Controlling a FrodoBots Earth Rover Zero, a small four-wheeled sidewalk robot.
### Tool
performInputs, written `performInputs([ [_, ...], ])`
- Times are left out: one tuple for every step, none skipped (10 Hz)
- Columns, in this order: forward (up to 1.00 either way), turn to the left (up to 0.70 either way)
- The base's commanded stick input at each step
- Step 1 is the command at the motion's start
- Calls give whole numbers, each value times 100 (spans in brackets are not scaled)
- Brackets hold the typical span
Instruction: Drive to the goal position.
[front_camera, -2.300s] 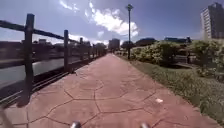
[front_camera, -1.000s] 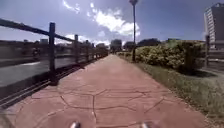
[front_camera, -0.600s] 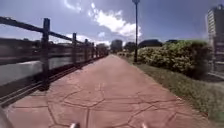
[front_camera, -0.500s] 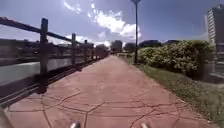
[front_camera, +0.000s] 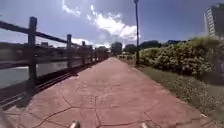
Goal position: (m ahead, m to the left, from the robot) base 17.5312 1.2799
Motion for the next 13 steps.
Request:
performInputs([
  [85,0],
  [85,0],
  [85,0],
  [85,0],
  [85,0],
  [85,0],
  [85,0],
  [85,0],
  [85,0],
  [85,0],
  [85,0],
  [85,0],
  [85,0],
])
